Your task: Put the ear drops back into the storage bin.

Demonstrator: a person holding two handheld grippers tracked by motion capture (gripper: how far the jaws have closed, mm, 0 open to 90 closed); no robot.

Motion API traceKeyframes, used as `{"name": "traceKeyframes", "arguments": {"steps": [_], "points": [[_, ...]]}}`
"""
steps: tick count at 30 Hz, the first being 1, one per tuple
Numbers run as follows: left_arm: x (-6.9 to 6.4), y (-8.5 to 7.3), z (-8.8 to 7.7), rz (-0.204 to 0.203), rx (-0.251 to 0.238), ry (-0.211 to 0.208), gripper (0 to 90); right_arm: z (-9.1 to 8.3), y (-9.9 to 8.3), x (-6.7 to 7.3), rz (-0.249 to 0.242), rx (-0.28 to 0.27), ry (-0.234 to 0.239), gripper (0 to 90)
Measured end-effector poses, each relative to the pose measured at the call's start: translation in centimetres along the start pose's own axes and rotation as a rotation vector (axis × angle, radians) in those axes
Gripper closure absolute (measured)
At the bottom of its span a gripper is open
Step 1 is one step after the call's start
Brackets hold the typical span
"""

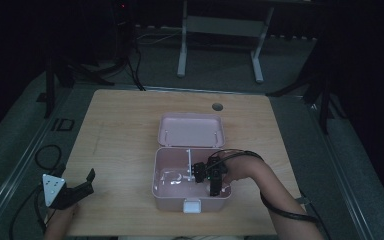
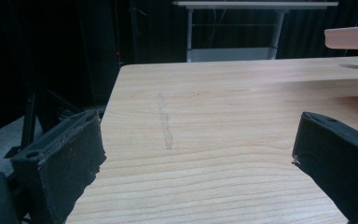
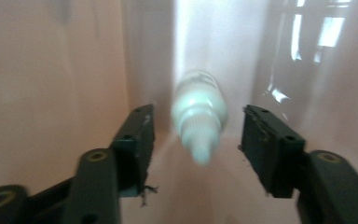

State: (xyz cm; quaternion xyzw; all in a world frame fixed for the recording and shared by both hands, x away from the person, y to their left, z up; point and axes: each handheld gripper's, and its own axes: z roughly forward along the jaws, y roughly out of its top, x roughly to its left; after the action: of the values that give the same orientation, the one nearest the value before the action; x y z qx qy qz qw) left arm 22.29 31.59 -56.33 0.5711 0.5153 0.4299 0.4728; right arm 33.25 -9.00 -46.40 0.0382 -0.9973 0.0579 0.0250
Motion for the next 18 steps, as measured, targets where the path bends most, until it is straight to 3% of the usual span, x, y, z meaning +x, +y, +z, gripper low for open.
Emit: {"name": "traceKeyframes", "arguments": {"steps": [5, 7, 10, 16, 18], "points": [[0.0, 0.0, 0.0, 0.000, 0.002, 0.001, 2.0, -2.3, -0.8, -0.1, 0.011, -0.098, -0.039, 25.4], [0.0, 0.0, 0.0, 0.000, 0.002, 0.001, 2.0, -2.7, -1.0, 0.2, -0.018, -0.114, -0.064, 18.6], [0.0, 0.0, 0.0, -0.002, 0.001, 0.001, 2.0, -3.4, -1.2, 0.2, -0.013, -0.146, -0.047, 18.5], [0.0, 0.0, 0.0, 0.000, 0.000, -0.001, 2.0, -4.6, -1.9, 0.0, 0.019, -0.169, -0.083, 17.4], [0.0, 0.0, 0.0, -0.001, 0.000, -0.001, 2.0, -5.4, -2.6, -0.1, 0.043, -0.205, -0.094, 17.3]]}}
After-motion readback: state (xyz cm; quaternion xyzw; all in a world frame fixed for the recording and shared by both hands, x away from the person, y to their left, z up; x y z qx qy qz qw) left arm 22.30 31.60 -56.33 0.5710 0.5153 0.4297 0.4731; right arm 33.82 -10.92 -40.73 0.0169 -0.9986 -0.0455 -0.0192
